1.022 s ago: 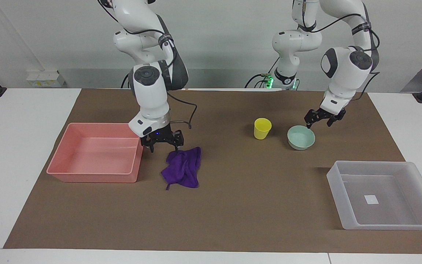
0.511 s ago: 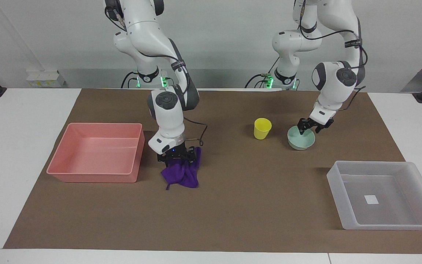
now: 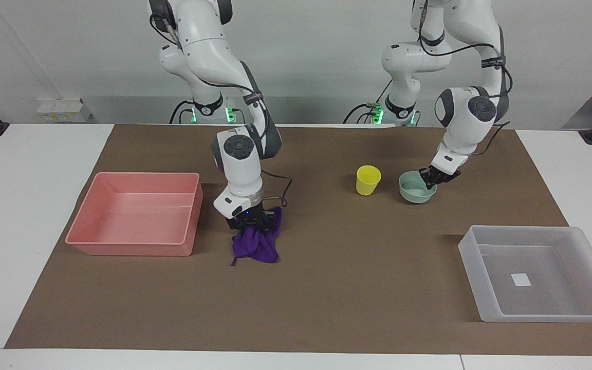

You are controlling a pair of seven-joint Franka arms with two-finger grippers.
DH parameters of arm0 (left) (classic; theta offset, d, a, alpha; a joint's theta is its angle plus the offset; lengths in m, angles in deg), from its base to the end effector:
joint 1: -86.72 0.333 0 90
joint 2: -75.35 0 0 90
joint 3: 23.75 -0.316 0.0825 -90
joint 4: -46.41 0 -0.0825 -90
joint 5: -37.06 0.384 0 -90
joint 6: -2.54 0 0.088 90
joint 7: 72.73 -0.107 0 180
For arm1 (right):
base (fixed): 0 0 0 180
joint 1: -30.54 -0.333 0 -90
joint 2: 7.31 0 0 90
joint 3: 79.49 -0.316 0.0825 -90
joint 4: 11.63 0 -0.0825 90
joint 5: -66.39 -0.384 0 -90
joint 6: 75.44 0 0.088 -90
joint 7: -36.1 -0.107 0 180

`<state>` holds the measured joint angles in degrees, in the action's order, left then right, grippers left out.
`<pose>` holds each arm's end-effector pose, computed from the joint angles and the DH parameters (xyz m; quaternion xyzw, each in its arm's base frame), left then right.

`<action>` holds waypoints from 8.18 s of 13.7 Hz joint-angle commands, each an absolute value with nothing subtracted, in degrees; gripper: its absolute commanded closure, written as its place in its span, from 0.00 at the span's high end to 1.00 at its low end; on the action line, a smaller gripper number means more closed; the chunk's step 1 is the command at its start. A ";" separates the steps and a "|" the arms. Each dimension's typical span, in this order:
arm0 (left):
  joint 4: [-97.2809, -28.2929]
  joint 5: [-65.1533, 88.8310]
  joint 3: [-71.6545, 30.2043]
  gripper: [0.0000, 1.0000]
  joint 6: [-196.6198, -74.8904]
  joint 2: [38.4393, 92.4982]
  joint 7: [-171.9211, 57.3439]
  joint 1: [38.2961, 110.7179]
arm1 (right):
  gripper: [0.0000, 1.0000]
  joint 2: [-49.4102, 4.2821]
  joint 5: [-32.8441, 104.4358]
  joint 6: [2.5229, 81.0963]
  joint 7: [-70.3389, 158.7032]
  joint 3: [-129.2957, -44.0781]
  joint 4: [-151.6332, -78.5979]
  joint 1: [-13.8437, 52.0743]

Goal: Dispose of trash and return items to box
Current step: 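Grasp the green bowl rim with the left gripper while the right gripper grasps the cloth, then carry the bowl to the clear bin while the right gripper carries the cloth, then release the bowl with the left gripper while the right gripper releases the cloth, then move the left gripper to the yellow cup and grasp its rim, then lift the yellow cup with the left gripper and carry it into the clear bin, then lower the yellow cup onto the green bowl with the left gripper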

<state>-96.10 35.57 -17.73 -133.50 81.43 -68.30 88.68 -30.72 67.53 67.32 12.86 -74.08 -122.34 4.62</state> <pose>0.4591 -0.0325 0.3267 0.9999 0.0129 -0.0039 0.0032 0.5959 0.2266 0.2906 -0.9967 0.0110 -0.0799 0.0052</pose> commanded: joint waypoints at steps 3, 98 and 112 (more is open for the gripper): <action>-85.55 36.18 -18.30 0.00 -117.83 81.59 -68.69 89.18 | 0.00 -24.73 67.70 61.70 7.71 -73.77 -123.16 4.26; -50.97 37.68 -16.20 0.00 -129.44 60.43 -70.97 101.74 | 1.00 -2.30 68.14 14.12 33.46 -74.56 -105.93 26.23; -53.17 39.70 -16.11 1.00 -137.46 53.29 -70.18 102.37 | 1.00 -1.77 67.70 15.18 33.11 -74.56 -106.99 26.50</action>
<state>-52.88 38.76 -16.15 -134.58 53.07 -70.73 102.04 -2.84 67.93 13.56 31.99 -74.30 -105.41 25.83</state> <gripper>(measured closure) 0.881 0.000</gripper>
